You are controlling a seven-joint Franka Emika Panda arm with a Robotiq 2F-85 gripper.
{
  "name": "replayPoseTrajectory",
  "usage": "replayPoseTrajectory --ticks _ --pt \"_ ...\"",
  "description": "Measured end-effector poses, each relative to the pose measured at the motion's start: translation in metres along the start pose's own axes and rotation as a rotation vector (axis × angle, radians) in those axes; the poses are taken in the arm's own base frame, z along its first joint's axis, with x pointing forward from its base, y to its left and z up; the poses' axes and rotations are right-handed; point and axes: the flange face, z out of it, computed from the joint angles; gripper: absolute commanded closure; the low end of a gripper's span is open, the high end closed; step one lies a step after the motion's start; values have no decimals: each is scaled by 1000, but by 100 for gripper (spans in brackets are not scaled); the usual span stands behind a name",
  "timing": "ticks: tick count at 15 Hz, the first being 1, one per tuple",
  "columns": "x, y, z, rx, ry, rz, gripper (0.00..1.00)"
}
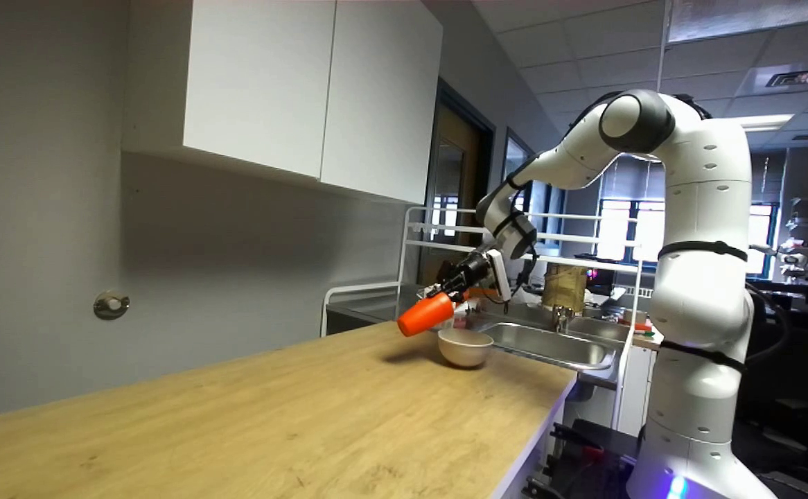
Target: Pour the contents inside the orange cup into the white bowl
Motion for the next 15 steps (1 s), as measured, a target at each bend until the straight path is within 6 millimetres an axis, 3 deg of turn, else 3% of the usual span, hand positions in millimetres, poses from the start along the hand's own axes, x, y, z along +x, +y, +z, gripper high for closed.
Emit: replayPoseTrajectory --ticks 15 --pt "-20 65 -21 412 -59 11 99"
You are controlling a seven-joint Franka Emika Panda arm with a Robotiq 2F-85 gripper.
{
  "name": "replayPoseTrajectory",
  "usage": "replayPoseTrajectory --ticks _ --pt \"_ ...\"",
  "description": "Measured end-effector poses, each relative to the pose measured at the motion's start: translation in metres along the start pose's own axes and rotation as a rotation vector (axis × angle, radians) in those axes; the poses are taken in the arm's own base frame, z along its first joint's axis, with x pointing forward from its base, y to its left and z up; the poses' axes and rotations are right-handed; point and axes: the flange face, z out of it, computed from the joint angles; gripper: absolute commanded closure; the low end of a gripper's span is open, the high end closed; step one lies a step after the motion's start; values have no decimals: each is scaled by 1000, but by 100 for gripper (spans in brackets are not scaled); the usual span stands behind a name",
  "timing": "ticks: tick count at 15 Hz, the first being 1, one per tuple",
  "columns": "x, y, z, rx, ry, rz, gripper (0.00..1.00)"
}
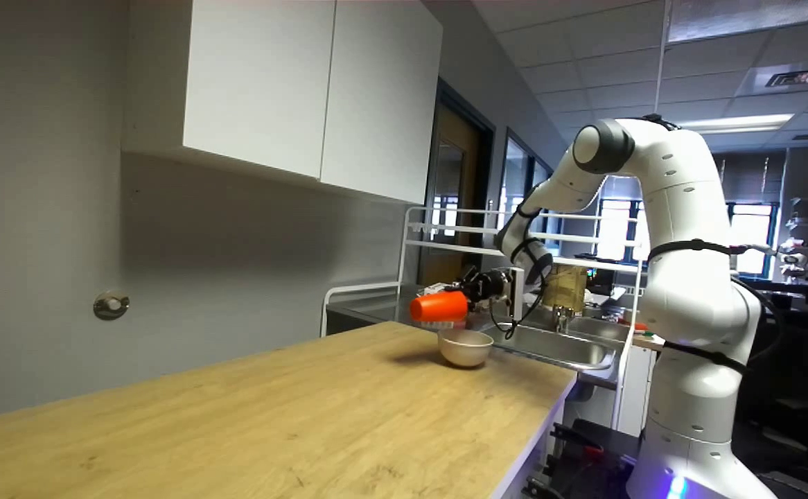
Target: Pour the contents inside the orange cup into the white bowl
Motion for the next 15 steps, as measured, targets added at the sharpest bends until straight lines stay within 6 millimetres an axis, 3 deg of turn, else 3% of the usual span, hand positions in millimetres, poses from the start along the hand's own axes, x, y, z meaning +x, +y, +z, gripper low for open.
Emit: replayPoseTrajectory --ticks 15 --pt "18 34 -3 273 -51 -11 99"
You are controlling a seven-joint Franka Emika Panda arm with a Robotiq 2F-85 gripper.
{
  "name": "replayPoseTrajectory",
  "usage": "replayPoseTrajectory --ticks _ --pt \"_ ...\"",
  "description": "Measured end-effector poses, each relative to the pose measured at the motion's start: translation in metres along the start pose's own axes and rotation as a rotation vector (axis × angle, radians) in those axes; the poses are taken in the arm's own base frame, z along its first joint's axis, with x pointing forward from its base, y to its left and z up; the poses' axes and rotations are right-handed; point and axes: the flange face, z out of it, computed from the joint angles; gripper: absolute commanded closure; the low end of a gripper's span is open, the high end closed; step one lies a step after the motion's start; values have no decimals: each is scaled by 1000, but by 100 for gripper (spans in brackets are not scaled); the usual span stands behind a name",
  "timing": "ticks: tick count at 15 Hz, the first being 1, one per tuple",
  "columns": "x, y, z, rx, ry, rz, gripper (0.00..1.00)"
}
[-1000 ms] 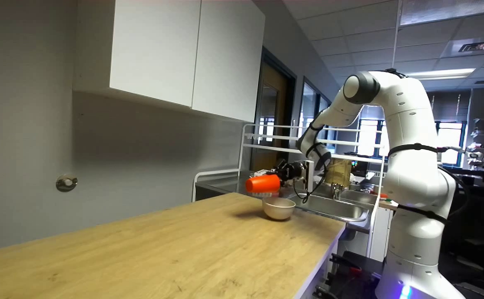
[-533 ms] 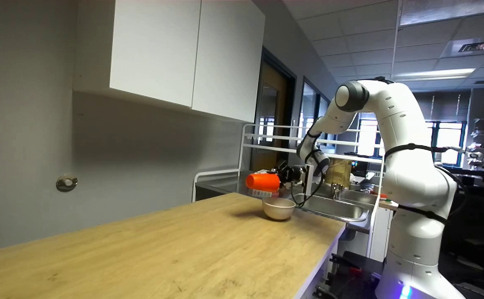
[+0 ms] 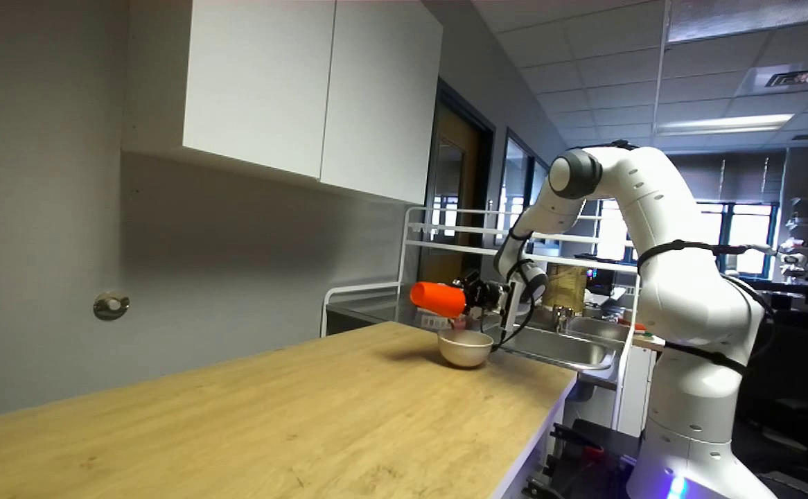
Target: Pour the contents inside the orange cup into the white bowl
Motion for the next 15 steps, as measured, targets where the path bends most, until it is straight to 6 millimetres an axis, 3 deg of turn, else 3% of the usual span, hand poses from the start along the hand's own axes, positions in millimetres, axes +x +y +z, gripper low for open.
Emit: replayPoseTrajectory --ticks 15 --pt "6 13 -3 95 -2 -29 99"
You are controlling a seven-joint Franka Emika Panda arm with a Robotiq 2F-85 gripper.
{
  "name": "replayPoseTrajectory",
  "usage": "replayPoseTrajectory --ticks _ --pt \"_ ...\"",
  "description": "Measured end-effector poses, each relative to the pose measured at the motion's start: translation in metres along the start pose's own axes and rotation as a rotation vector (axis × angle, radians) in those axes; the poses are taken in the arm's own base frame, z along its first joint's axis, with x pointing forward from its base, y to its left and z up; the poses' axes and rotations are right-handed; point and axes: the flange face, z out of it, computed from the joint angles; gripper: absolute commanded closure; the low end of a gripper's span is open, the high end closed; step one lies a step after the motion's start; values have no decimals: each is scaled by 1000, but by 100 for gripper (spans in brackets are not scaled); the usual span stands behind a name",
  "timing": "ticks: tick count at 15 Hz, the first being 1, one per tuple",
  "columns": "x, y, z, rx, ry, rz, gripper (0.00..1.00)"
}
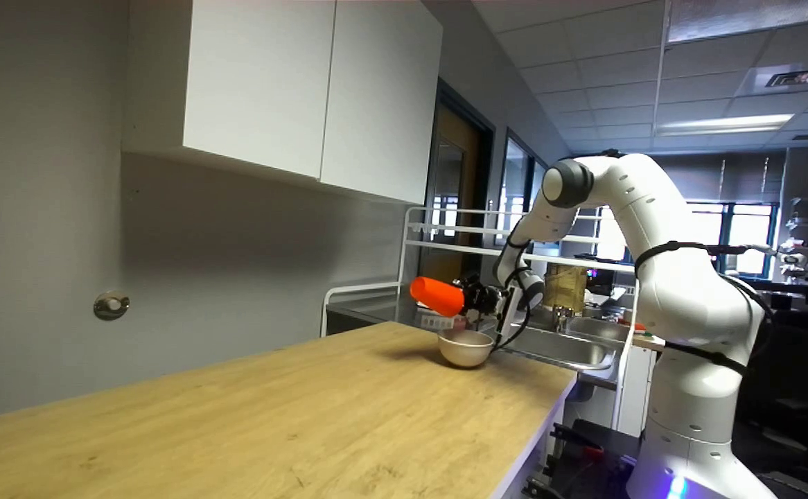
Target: Pour the contents inside the orange cup into the white bowl
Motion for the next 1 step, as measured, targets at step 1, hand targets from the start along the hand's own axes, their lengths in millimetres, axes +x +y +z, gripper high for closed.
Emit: replayPoseTrajectory --ticks 1 --pt "1 -1 0 0 -1 -2 99"
